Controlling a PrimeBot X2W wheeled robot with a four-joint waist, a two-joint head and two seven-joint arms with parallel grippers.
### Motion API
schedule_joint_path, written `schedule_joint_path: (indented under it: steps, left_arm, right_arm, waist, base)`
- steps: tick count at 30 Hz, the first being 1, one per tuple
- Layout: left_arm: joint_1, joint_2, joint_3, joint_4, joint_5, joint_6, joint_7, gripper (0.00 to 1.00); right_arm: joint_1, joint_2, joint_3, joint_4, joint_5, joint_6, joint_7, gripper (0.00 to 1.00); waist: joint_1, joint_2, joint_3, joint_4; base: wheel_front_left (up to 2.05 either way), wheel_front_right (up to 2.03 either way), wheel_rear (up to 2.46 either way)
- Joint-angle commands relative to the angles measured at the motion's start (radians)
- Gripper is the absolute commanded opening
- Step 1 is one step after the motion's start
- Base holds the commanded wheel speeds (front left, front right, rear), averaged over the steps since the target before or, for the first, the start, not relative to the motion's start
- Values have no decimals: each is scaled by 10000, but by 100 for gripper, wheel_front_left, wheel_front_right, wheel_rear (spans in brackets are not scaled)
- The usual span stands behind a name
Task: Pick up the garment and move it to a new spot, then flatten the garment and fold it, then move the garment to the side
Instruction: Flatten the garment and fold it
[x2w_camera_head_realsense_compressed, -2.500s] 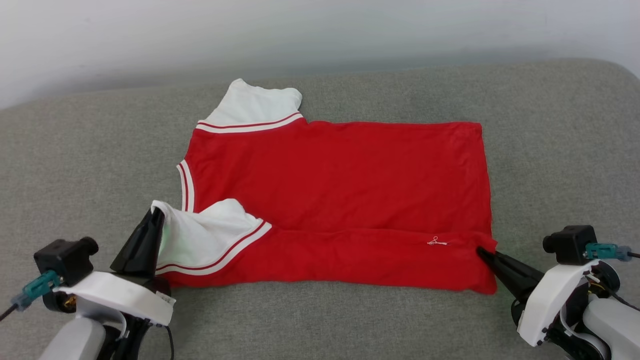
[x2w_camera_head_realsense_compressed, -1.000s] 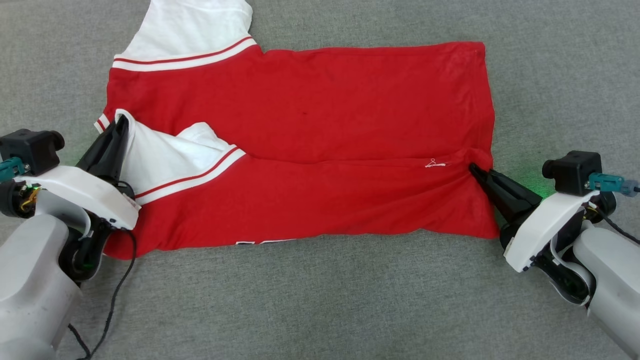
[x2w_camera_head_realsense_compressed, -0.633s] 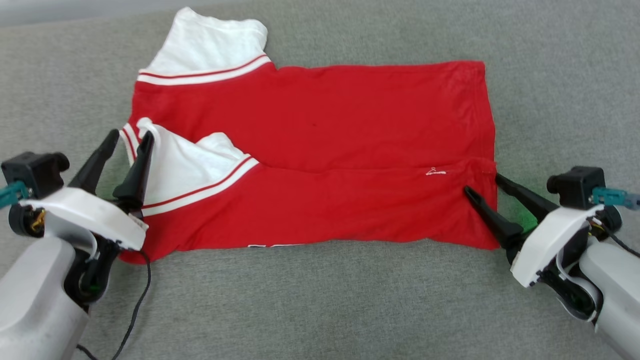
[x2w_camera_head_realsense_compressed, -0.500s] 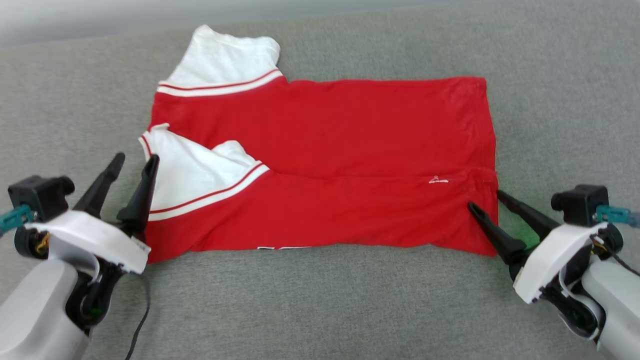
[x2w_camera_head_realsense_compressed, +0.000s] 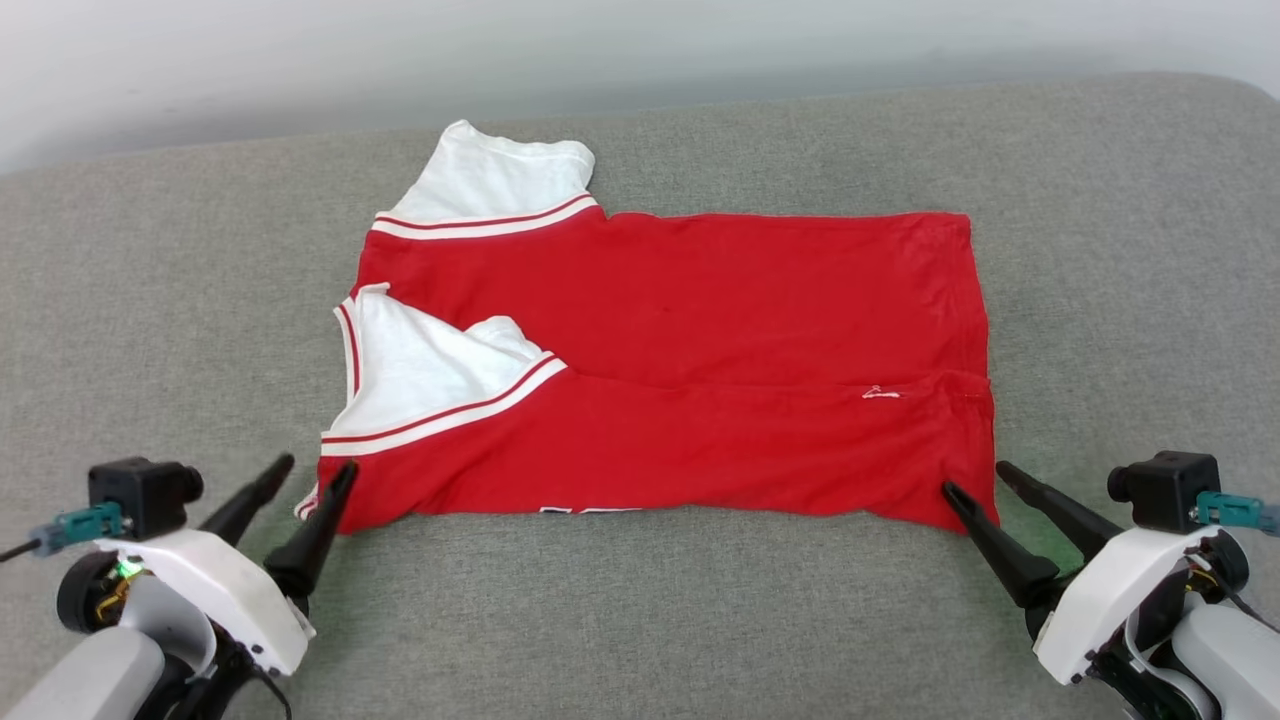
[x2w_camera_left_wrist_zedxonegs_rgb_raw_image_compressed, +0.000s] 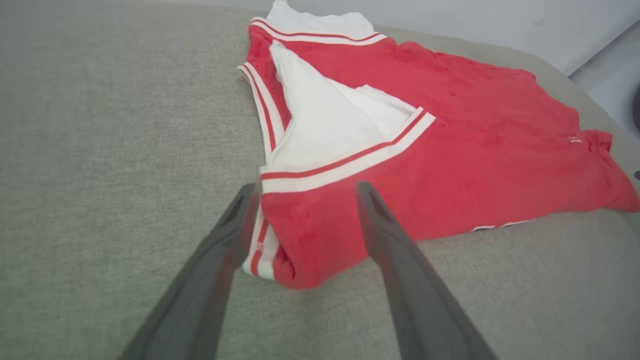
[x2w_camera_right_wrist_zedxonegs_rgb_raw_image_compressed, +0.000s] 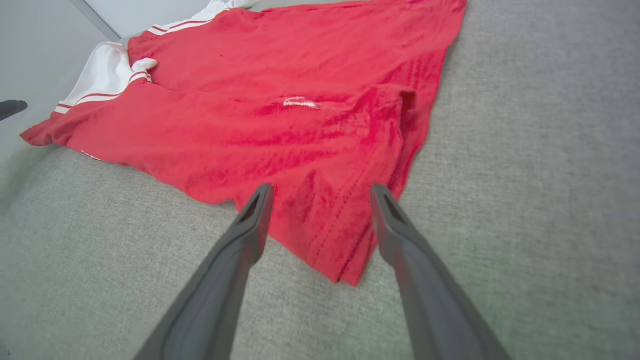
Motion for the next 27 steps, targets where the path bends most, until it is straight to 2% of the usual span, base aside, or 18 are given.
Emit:
schedule_joint_path:
  steps: [1, 6, 12, 23, 25, 26, 27]
  left_arm:
    - [147, 83, -95, -72, -70, 111, 277, 100]
    - [278, 199, -126, -160, -415, 535, 1010, 100]
    - [154, 459, -344, -112, -275, 963, 1757, 100]
    - [62, 557, -677, 183, -480, 1412, 3018, 99]
    - [50, 610, -741, 159, -549, 1510, 3328, 42]
    - [50, 631, -773, 126, -537, 1542, 3419, 32]
    - [43, 616, -759, 88, -575, 1588, 3480, 15]
  right_arm:
    - [231, 49, -177, -83, -122, -8, 66, 100]
    - [568, 111, -759, -543, -487, -8, 377, 100]
    - [952, 174, -1617, -1168, -1006, -8, 823, 100]
    - [1836, 585, -3247, -2165, -1989, -8, 2161, 100]
    - [2002, 681, -3514, -2362, -2181, -8, 2551, 100]
    - [2070, 735, -3676, -2481, -2268, -8, 2702, 100]
    - [2151, 778, -3796, -2588, -2372, -8, 2912, 100]
  waist:
    - [2, 0, 14, -38]
    - [2, 0, 138, -192]
    - [2, 0, 336, -404]
    - [2, 0, 639, -717]
    - [2, 0, 676, -718]
    - [2, 0, 692, -718]
    - [2, 0, 713, -709]
  base:
    - [0, 0, 0]
    - [0, 0, 0]
    - [0, 0, 0]
    - [0, 0, 0]
    - [0, 0, 0]
    - [0, 0, 0]
    - [0, 0, 0]
